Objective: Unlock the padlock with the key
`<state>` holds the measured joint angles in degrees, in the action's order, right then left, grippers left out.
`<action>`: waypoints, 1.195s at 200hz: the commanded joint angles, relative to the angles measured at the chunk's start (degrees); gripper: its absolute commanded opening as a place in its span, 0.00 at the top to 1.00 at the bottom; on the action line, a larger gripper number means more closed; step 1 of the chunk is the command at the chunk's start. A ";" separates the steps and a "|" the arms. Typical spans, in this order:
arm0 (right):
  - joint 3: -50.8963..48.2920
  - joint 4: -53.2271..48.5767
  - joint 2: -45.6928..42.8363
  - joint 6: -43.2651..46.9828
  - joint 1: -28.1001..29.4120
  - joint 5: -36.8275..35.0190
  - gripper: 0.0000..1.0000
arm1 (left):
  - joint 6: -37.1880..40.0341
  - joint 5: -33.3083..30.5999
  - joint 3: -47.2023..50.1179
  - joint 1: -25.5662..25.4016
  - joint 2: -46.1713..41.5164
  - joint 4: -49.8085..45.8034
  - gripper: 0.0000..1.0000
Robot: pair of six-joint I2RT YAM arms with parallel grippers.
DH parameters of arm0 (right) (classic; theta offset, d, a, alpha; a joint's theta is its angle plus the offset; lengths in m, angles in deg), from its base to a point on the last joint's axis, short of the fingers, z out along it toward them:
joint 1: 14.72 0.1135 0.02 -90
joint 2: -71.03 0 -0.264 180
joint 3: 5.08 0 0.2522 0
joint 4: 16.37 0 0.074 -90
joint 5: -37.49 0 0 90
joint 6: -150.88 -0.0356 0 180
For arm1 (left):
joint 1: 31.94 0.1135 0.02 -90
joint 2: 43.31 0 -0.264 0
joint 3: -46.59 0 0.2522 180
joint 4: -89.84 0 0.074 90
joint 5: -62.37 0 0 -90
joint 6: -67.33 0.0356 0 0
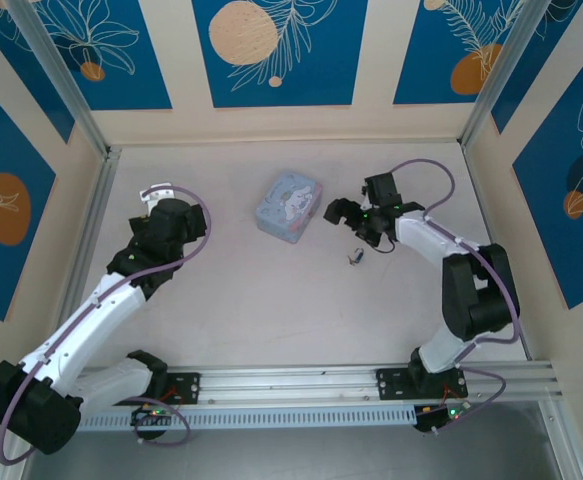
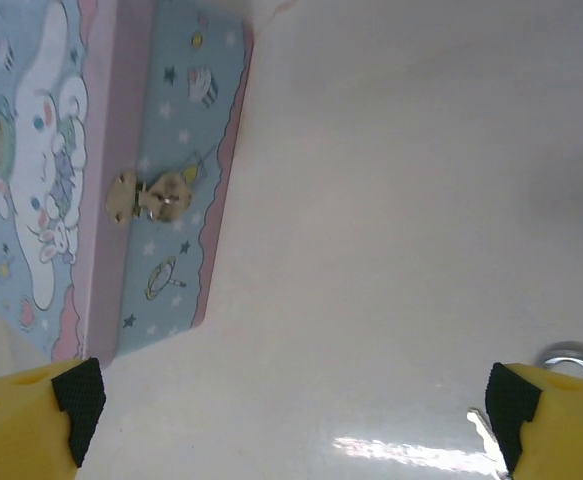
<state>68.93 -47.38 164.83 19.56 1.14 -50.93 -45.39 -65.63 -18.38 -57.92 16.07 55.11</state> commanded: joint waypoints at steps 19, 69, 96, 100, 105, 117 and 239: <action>0.99 1.32 3.14 -2.26 1.16 1.15 0.00 | -2.49 -0.33 0.59 0.75 0.45 0.69 0.00; -8.73 1.17 -3.92 -2.80 0.45 1.62 0.00 | -3.90 0.12 -0.12 0.73 1.95 0.68 0.00; -16.29 -0.87 -12.22 -3.34 -1.83 2.76 0.00 | -4.68 0.13 -0.21 0.88 2.36 0.80 0.00; -17.28 -0.95 -13.81 -3.41 -2.38 3.15 0.00 | -4.73 0.20 -0.18 0.84 2.41 0.78 0.00; -18.67 -0.94 -16.05 -3.64 -2.87 3.33 0.00 | -4.99 0.16 -0.17 0.84 2.50 0.80 0.00; -20.79 -1.09 -21.55 -3.94 -4.27 3.23 0.00 | -5.38 0.40 -0.22 0.86 2.65 0.93 0.00; -15.05 11.07 -26.62 17.85 -15.85 -30.18 0.00 | 10.59 10.46 18.11 10.95 1.03 28.81 0.00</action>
<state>52.73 -44.39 135.92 28.52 -13.03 -73.16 -41.66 -59.64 -3.36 -50.24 17.60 72.77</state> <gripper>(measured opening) 0.995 0.999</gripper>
